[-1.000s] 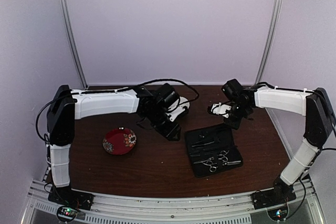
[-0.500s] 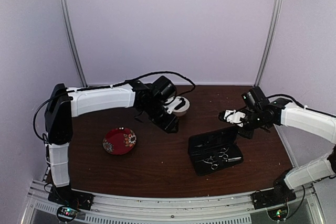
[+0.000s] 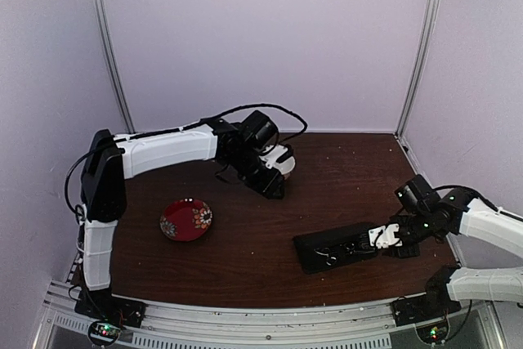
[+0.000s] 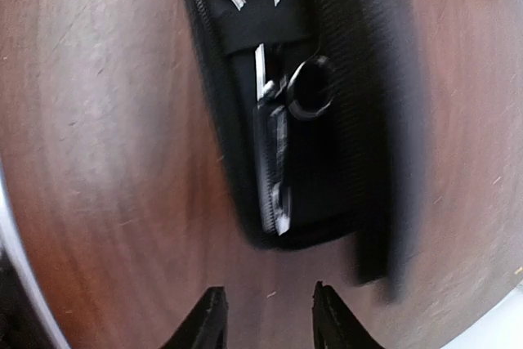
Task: Sort the hair-cutting tools
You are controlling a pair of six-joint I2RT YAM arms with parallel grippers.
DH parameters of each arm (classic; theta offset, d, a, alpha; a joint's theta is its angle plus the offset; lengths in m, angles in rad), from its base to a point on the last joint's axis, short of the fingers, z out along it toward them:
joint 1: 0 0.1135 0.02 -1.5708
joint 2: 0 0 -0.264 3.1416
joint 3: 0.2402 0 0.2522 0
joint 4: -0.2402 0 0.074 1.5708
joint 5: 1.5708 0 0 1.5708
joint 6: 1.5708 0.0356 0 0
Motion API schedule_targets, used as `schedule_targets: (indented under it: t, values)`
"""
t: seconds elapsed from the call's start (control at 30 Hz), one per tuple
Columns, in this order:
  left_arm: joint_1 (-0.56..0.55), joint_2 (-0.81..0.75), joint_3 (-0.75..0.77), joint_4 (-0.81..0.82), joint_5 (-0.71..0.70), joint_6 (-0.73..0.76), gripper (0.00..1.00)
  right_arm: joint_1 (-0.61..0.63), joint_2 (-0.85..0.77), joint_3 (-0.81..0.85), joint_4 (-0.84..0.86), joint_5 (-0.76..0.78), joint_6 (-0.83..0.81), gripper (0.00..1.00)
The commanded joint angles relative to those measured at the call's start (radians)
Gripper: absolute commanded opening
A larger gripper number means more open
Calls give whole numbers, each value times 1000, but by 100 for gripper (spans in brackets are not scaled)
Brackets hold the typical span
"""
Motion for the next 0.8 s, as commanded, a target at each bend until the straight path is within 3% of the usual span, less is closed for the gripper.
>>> schedule_targets:
  t: [0.0,0.27,0.53,0.77]
  values:
    - [0,58,68,-9,107,4,50,-3,-58,29,-124,6,-15,38]
    - [-62,142,150,-7,220,30,42,-91,-47,132,-107,-141,92,35]
    - [-101,215,204,19,290,33,44,-259,104,240,-46,-272,130,35]
    - [-127,241,211,19,374,52,44,-308,191,280,-3,-273,174,35]
